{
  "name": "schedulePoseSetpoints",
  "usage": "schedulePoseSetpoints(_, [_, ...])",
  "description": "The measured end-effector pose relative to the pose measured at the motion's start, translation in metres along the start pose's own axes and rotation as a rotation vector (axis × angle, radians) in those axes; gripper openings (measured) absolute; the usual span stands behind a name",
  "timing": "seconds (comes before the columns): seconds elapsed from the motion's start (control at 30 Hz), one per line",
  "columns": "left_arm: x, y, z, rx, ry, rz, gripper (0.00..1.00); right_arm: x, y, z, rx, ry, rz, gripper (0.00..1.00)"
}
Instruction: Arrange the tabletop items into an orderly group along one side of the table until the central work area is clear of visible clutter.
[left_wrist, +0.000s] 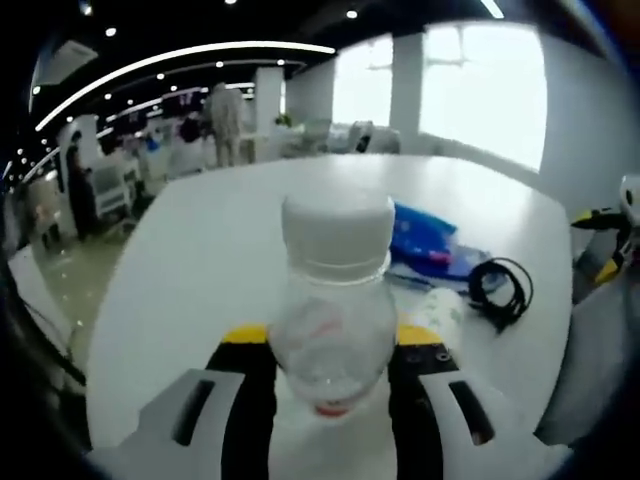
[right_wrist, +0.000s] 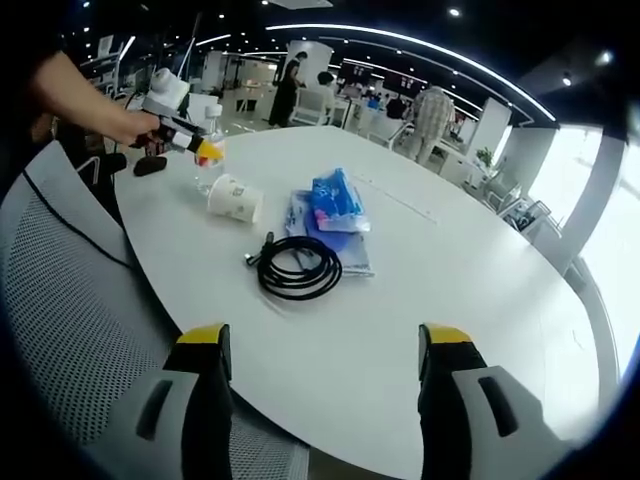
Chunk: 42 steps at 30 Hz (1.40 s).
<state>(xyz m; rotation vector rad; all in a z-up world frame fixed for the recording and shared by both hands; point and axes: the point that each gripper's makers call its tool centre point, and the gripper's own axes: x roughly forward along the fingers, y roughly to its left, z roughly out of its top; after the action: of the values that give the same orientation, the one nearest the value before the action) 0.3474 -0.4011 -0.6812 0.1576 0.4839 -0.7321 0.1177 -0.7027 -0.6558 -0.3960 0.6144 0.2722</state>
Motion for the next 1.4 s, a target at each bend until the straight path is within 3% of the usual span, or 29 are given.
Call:
schedulePoseSetpoints(0.23, [-0.003,-0.004,-0.004,0.098,0.028,-0.107,0.39,0.0,0.0,0.0,-0.002,0.002,0.001,0.76])
schedulePoseSetpoints(0.7, [-0.006,-0.013,-0.002,0.126,0.046,-0.141,0.37,0.001,0.001,-0.001,-0.008,0.01,0.002,0.76])
schedulePoseSetpoints(1.0, [-0.007,-0.018,-0.001,0.162,0.04,-0.186,0.43,0.0,0.001,-0.002,-0.012,0.015,0.004,0.76])
schedulePoseSetpoints(1.27, [-0.008,-0.016,-0.002,0.159,0.055,-0.161,0.46,0.0,0.0,-0.002,-0.009,0.013,-0.001,0.75])
schedulePoseSetpoints(1.4, [-0.012,-0.017,0.007,0.105,0.004,-0.135,0.52,0.0,-0.001,-0.002,-0.007,0.011,-0.003,0.75])
